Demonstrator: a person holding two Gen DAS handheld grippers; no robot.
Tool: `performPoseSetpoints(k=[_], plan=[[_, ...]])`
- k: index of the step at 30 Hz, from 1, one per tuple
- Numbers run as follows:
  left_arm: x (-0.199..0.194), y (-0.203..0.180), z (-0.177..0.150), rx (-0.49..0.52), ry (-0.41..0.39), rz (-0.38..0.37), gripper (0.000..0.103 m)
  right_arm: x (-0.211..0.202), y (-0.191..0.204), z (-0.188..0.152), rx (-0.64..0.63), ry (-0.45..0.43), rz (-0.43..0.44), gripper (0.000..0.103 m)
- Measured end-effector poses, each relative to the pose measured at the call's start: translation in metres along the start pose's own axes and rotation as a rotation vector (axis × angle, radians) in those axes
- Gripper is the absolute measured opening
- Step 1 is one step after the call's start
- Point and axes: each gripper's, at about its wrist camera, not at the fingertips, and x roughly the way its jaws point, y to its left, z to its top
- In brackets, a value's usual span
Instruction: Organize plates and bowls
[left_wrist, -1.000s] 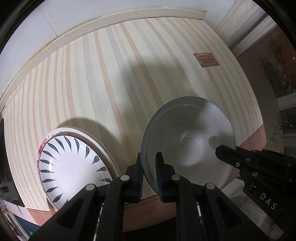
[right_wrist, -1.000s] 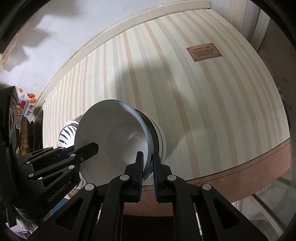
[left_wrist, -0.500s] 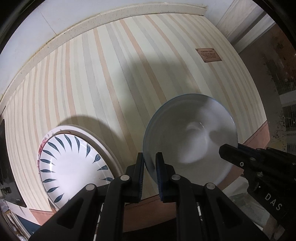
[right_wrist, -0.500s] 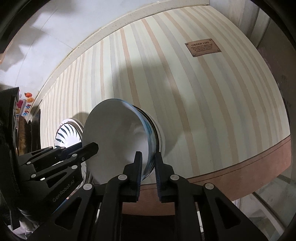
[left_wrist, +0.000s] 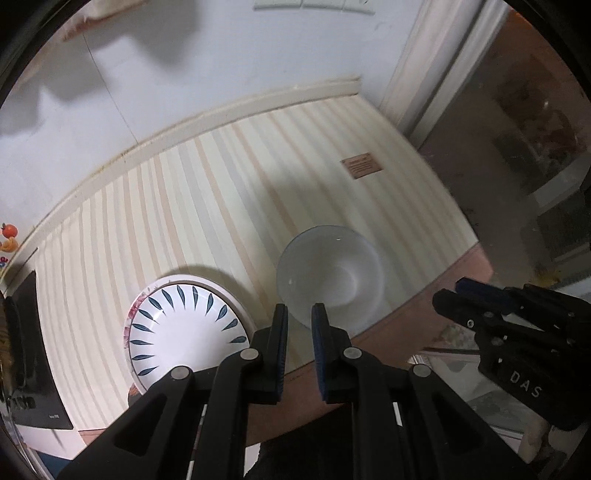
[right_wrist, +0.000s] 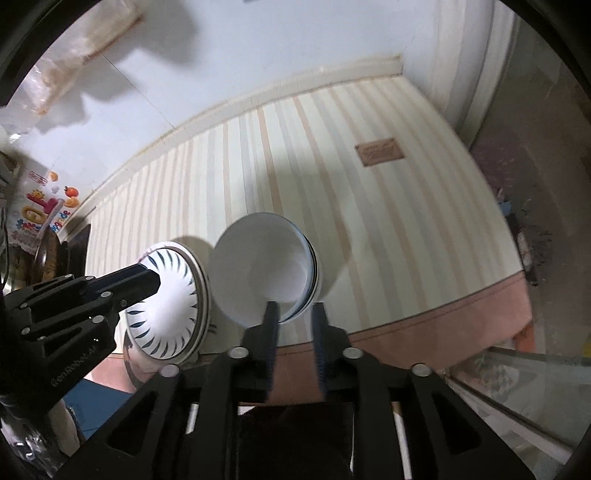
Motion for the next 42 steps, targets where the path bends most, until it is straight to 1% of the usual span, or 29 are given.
performPoseSetpoints(k=[1, 2, 5, 7, 8, 10, 17, 21, 24, 27, 29, 31, 32, 33, 34, 35, 37, 38, 40, 42], plan=[[-0.005, -0.001, 0.0, 0.001, -0.006, -0.007, 0.012, -0.009, 0.001, -0.003, 0.005, -0.014, -0.005, 0.04], [-0.009, -0.002, -0.002, -0.001, -0.013, -0.01, 0.012, -0.018, 0.002, -0.007, 0.008, -0.028, -0.006, 0.043], [-0.024, -0.005, -0.01, 0.004, -0.027, -0.02, 0.014, -0.039, 0.005, -0.019, 0.02, -0.05, -0.002, 0.046], [-0.032, -0.007, -0.015, 0.009, -0.034, -0.03, 0.015, -0.05, 0.008, -0.028, 0.017, -0.062, -0.008, 0.053], [-0.035, -0.008, -0.017, 0.009, -0.036, -0.032, 0.015, -0.056, 0.009, -0.033, 0.018, -0.072, -0.01, 0.055], [-0.04, -0.009, -0.022, 0.011, -0.042, -0.042, 0.017, -0.067, 0.011, -0.04, 0.013, -0.09, -0.032, 0.066], [-0.049, -0.015, -0.03, -0.002, -0.04, -0.073, 0.021, -0.097, 0.005, -0.051, 0.03, -0.143, -0.054, 0.076], [-0.044, -0.015, -0.026, -0.022, -0.029, -0.081, 0.021, -0.105, 0.0, -0.048, 0.035, -0.157, -0.049, 0.083], [-0.034, -0.012, -0.021, -0.041, -0.01, -0.08, 0.021, -0.104, -0.003, -0.042, 0.034, -0.156, -0.052, 0.085], [-0.017, -0.007, -0.014, -0.071, 0.017, -0.091, 0.021, -0.091, -0.01, -0.035, 0.041, -0.134, -0.047, 0.086], [0.005, 0.001, -0.006, -0.109, 0.058, -0.115, 0.021, -0.079, -0.015, -0.03, 0.051, -0.126, -0.029, 0.087], [0.03, 0.01, 0.004, -0.159, 0.106, -0.149, 0.021, -0.06, -0.024, -0.022, 0.064, -0.098, 0.019, 0.089], [0.04, 0.014, 0.008, -0.181, 0.126, -0.161, 0.021, -0.045, -0.031, -0.016, 0.074, -0.073, 0.064, 0.089], [0.058, 0.021, 0.014, -0.217, 0.157, -0.188, 0.021, -0.031, -0.035, -0.012, 0.086, -0.05, 0.094, 0.089], [0.069, 0.025, 0.017, -0.24, 0.175, -0.203, 0.021, -0.022, -0.038, -0.009, 0.094, -0.035, 0.111, 0.089], [0.083, 0.031, 0.02, -0.272, 0.198, -0.214, 0.021, -0.004, -0.044, -0.004, 0.103, -0.007, 0.144, 0.089], [0.108, 0.038, 0.026, -0.322, 0.23, -0.244, 0.021, 0.025, -0.052, 0.002, 0.118, 0.037, 0.167, 0.089], [0.118, 0.041, 0.028, -0.34, 0.246, -0.247, 0.021, 0.041, -0.055, 0.005, 0.122, 0.061, 0.19, 0.089], [0.14, 0.045, 0.031, -0.37, 0.283, -0.306, 0.021, 0.065, -0.057, 0.007, 0.133, 0.101, 0.216, 0.089], [0.152, 0.045, 0.034, -0.393, 0.303, -0.338, 0.022, 0.096, -0.062, 0.011, 0.147, 0.153, 0.259, 0.089]])
